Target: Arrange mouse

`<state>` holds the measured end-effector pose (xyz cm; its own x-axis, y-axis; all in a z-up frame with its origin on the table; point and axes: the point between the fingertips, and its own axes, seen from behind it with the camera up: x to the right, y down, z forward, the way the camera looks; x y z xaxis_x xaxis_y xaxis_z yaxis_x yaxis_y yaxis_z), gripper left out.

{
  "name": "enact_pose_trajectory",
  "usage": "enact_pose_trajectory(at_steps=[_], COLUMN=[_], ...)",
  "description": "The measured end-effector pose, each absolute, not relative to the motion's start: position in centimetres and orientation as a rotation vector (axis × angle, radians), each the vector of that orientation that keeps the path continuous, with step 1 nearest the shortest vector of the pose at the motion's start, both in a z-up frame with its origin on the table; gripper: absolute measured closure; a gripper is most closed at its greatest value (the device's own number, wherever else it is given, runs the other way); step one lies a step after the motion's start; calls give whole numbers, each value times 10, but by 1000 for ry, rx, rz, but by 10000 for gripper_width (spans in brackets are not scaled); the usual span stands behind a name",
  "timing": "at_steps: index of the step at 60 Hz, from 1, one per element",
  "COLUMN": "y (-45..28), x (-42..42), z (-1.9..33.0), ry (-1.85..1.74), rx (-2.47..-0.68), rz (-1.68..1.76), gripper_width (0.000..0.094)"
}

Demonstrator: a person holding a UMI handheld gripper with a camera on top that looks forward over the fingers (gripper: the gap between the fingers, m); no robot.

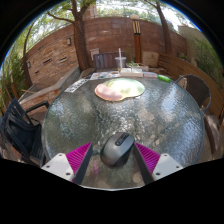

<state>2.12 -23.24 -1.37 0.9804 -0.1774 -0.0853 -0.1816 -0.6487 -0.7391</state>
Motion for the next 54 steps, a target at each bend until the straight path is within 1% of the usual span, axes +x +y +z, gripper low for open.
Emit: enact_pose_trajectory(at_steps=[3,7,10,13,14,15,17,20,26,32,35,38,41,48,49,54], y=[-224,-212,-210,-208,-206,-207,-205,-206,-209,-204,-196,-182,-163,-100,-90,-37], x=[19,16,18,20,17,16,17,15,14,5,-2,-10,-19,-26,-25,-7], z=[-14,-16,-21,-21,-21,-22,-21,-21,-22,-11,6,32,66,162,181,228], ry=[243,214,206,184,178,176,180,170,169,120,80,28,-20,-88,-88,-84], rx=[-2291,-2304,-2326,-2336,-2332,-2335,-2336,-2345,-2370,-2382,-2361,-2314,-2260,-2093,-2065,-1976], rz=[4,-20,-56,-98,-93,-90,-92,-93,-93,-49,-13,14,56,133,140,165], gripper_width=[104,171,254,361,400,460,461,489,566,581,580,581,581,580,580,580])
